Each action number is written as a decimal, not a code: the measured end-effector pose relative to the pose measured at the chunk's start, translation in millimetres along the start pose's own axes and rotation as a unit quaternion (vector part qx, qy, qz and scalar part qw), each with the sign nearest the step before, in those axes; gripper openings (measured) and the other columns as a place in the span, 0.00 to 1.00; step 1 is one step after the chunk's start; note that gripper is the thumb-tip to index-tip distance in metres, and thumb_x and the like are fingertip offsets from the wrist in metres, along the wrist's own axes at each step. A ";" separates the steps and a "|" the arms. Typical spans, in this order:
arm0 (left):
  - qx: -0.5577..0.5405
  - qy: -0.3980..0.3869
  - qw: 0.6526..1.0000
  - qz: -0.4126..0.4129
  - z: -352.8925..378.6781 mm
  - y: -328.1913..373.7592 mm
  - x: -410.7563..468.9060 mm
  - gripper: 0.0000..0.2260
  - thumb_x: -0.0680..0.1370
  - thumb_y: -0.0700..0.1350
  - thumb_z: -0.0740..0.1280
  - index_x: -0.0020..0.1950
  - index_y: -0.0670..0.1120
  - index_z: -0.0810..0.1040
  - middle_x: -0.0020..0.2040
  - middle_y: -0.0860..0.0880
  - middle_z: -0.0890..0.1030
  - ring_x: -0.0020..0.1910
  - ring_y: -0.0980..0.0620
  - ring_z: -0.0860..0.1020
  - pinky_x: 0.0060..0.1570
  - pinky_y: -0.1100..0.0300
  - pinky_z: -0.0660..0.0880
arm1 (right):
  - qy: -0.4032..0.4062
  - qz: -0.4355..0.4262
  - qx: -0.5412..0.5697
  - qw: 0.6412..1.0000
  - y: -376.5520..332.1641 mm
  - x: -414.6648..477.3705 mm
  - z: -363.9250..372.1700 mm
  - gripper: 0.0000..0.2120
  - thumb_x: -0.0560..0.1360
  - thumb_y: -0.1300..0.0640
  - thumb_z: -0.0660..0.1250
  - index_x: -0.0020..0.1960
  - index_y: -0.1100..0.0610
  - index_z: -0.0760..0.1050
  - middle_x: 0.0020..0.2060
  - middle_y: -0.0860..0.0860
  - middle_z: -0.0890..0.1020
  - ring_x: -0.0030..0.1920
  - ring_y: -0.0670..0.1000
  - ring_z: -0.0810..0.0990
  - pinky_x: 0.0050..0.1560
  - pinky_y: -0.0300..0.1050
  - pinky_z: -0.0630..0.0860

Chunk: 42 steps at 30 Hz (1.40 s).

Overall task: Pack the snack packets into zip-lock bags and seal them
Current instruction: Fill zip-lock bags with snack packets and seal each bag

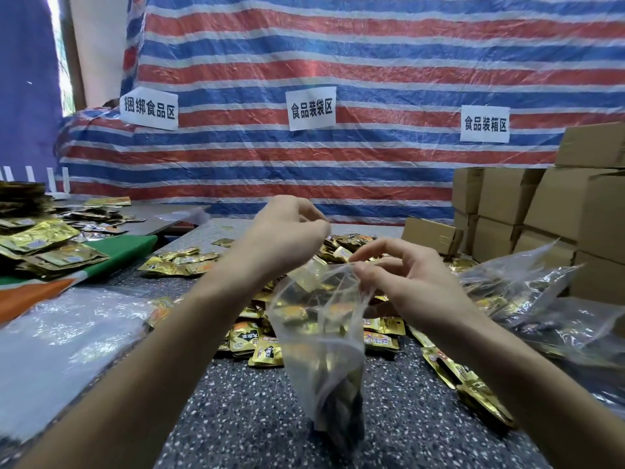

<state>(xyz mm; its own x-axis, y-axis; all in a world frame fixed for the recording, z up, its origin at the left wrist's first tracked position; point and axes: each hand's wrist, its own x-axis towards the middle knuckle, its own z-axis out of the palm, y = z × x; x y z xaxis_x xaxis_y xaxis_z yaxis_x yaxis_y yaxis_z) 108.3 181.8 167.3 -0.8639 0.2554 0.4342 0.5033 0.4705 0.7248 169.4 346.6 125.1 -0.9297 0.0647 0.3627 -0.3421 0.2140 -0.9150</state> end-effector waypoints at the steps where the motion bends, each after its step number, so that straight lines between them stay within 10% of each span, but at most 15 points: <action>1: 0.024 0.017 0.999 0.035 -1.2 -8.5 1.7 0.05 0.79 0.44 0.66 0.51 0.49 0.82 0.44 0.55 0.82 0.37 0.62 0.79 0.34 0.67 0.71 | -0.005 0.003 0.002 1.000 1.1 0.2 -2.1 0.03 0.79 0.64 0.68 0.49 0.61 0.80 0.43 0.64 0.84 0.36 0.50 0.83 0.32 0.42 0.80; 6: -0.115 -0.201 0.971 0.053 -9.7 -59.1 7.3 0.18 0.78 0.57 0.63 0.65 0.53 0.78 0.62 0.58 0.81 0.62 0.62 0.77 0.60 0.60 0.71 | -0.012 0.027 0.037 0.999 6.0 5.1 -12.7 0.05 0.79 0.62 0.67 0.48 0.59 0.82 0.38 0.54 0.86 0.36 0.48 0.84 0.33 0.40 0.80; 10: -0.295 -0.335 0.894 0.035 -2.4 -85.6 -1.2 0.24 0.73 0.46 0.67 0.68 0.43 0.76 0.67 0.43 0.78 0.68 0.44 0.75 0.69 0.47 0.69 | -0.004 0.080 0.106 0.991 11.8 11.1 -16.4 0.05 0.76 0.61 0.69 0.49 0.61 0.82 0.36 0.54 0.86 0.35 0.50 0.86 0.33 0.46 0.82; 15: -0.281 -0.232 0.928 0.079 13.5 -88.2 -10.6 0.12 0.73 0.40 0.74 0.55 0.37 0.82 0.55 0.36 0.83 0.58 0.33 0.79 0.64 0.42 0.75 | 0.010 0.121 0.151 0.981 19.4 9.8 -24.5 0.15 0.68 0.51 0.71 0.47 0.62 0.83 0.42 0.59 0.87 0.41 0.57 0.87 0.34 0.48 0.83; 20: -0.315 -0.146 0.933 0.097 23.8 -82.3 -16.9 0.05 0.70 0.39 0.72 0.44 0.39 0.82 0.45 0.39 0.84 0.46 0.46 0.82 0.50 0.58 0.80 | 0.045 0.051 0.160 0.985 39.2 -12.9 -51.1 0.30 0.73 0.33 0.64 0.51 0.60 0.83 0.49 0.59 0.86 0.50 0.55 0.86 0.47 0.51 0.81; 27: -0.361 -0.088 0.924 0.085 30.4 -87.9 -19.6 0.05 0.72 0.39 0.70 0.46 0.40 0.79 0.43 0.41 0.83 0.43 0.46 0.82 0.47 0.55 0.81 | 0.015 0.014 0.041 0.999 61.5 -42.7 -63.1 0.17 0.62 0.58 0.80 0.50 0.55 0.85 0.49 0.59 0.86 0.51 0.61 0.85 0.54 0.53 0.83; 36: -0.385 -0.068 0.918 0.072 23.3 -86.4 -26.3 0.24 0.59 0.60 0.82 0.48 0.46 0.87 0.45 0.43 0.86 0.43 0.49 0.85 0.44 0.61 0.81 | 0.090 -0.017 0.059 0.994 57.8 -42.4 -59.5 0.06 0.67 0.59 0.74 0.42 0.60 0.86 0.41 0.64 0.86 0.41 0.60 0.85 0.45 0.47 0.85; 42: -0.373 -0.006 0.924 0.080 22.3 -78.7 -22.0 0.08 0.69 0.49 0.75 0.43 0.45 0.87 0.41 0.43 0.85 0.39 0.50 0.83 0.40 0.61 0.80 | 0.093 -0.054 0.060 0.992 41.8 -38.0 -57.4 0.07 0.68 0.59 0.72 0.43 0.60 0.86 0.39 0.62 0.86 0.37 0.55 0.85 0.38 0.45 0.84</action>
<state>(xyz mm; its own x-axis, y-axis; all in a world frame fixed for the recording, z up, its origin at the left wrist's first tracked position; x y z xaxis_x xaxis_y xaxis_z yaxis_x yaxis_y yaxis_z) 87.3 158.0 88.7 -0.7748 0.2835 0.5651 0.4936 -0.2872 0.8209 198.3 409.0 83.2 -0.8494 0.2284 0.4757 -0.4624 0.1120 -0.8795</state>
